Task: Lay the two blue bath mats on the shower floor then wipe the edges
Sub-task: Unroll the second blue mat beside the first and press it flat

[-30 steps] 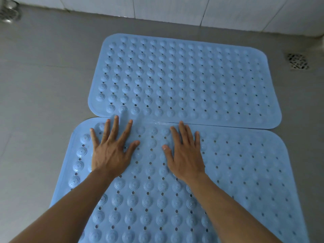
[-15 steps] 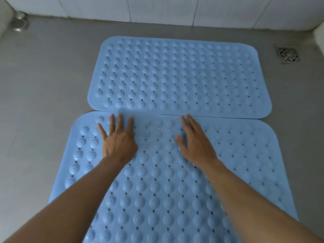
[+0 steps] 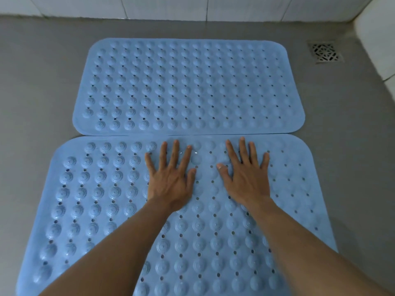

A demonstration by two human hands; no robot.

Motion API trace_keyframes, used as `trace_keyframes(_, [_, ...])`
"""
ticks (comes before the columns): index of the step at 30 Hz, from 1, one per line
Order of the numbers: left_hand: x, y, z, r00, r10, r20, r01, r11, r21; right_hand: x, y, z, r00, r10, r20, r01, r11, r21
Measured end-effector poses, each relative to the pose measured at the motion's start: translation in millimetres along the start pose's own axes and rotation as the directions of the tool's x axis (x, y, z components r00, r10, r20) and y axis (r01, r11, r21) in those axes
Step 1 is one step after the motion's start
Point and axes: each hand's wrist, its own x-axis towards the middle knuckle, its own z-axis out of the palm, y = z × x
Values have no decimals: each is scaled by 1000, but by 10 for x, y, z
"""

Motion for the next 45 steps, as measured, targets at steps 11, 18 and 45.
trace_keyframes(11, [49,93,-209,999,19,33,-21,997,71,0,14,-175,995,-41,86,44,999,-32])
trace_keyframes(18, [87,285,-301,997,-14,81,7,996,86,9,199,-399,998,-42,52,27,962,272])
trace_keyframes(45, [402,1250,76,997,69,30,-71,997,42,6,1268,-50,999,27,-38,-23,996,90])
